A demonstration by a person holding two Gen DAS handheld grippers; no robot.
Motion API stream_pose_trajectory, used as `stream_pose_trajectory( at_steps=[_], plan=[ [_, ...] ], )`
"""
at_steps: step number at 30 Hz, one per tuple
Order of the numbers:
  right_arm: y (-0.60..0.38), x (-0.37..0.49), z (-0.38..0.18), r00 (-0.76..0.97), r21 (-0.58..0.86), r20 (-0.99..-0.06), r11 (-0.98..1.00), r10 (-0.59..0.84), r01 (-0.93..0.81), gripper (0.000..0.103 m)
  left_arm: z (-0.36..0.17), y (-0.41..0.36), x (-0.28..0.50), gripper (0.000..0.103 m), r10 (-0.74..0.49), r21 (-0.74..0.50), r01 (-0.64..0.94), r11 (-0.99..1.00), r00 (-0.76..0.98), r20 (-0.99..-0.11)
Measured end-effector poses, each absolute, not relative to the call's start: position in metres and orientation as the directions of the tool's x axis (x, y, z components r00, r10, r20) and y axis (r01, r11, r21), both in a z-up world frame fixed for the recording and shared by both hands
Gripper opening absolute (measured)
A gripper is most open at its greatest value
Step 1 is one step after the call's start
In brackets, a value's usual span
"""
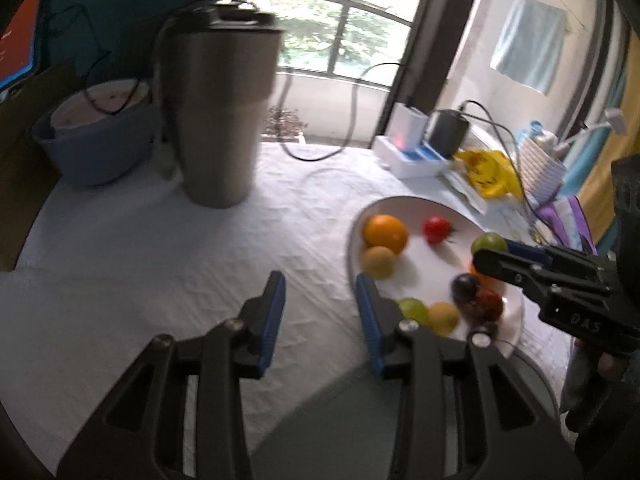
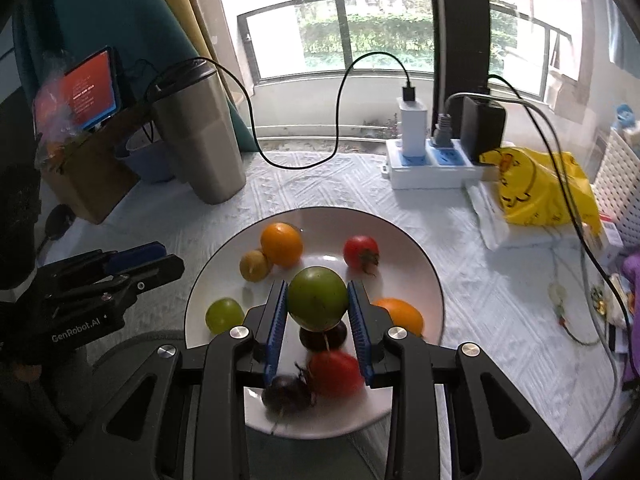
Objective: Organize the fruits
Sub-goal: 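Open the left tool to drop the plum while the right tool releases the green tomato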
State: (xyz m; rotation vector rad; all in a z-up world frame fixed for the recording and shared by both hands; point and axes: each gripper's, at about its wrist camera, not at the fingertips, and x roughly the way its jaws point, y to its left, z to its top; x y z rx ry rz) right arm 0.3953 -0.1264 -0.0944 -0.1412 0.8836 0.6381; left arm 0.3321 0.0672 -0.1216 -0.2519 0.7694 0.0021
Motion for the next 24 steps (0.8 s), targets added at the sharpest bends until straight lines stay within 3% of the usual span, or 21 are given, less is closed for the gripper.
stream_pose_trajectory(
  at_steps=[19,24],
  plan=[
    [-0.095,0.419,-0.127,0.428,0.128,-0.795,0.807,0.431,-0.576,0.033,-0.14,0.087,0.336,0.042,-0.032,-0.21,-0.172,0.962,0.695,-0.718],
    [-0.097,0.418,-0.122,0.439,0.12,-0.794,0.816,0.42,-0.566,0.041,-0.14,0.085,0.336,0.042,-0.028,-0.203,-0.172,0.964,0.695,-0.719]
  ],
)
